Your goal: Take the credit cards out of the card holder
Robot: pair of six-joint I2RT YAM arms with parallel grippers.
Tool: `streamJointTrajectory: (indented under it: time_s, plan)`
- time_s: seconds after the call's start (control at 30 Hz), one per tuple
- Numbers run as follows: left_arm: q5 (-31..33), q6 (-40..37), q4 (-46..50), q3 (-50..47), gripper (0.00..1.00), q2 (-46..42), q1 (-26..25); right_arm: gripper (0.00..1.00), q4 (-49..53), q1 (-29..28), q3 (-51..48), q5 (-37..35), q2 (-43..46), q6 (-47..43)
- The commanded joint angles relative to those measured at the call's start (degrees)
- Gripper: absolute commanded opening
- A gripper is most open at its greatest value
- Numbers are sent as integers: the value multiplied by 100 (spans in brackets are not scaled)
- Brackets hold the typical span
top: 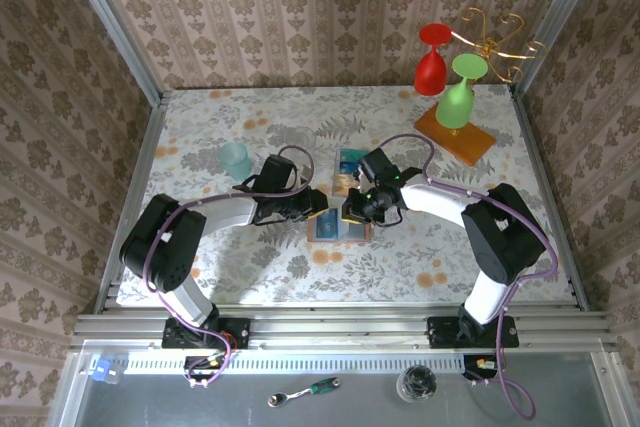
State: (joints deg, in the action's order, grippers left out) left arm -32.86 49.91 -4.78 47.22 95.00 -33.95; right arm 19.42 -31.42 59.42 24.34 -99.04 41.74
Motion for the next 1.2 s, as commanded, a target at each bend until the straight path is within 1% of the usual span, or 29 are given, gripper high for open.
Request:
streamJointTrajectory:
  time_s: [0.0,0.17,0.23,0.4,0.53,0.67,0.93,1.17]
  plan:
    - [-103,68,-139,-90,28,3,56,11,504,-22,11,-494,163,-227]
    - [-89,37,-95,-92,29,20,72,12,1090,-22,35,-1281,297,-523]
    - [-81,20,-62,-82,28,41,81,14,1397,-21,106,-1545,312,-642]
    - [-58,-12,-16,-101,28,91,91,24,1881,-20,350,-1942,329,-813]
    - [-44,-25,11,-124,28,120,94,26,2005,-22,489,-2037,411,-868]
    - [7,-94,89,-135,27,131,104,27,1845,-38,552,-1791,461,-845]
    - [51,-140,145,-257,22,72,108,27,743,-71,406,-585,321,-350]
    - [131,-274,321,-390,16,-56,157,27,156,-153,435,-67,-44,-99]
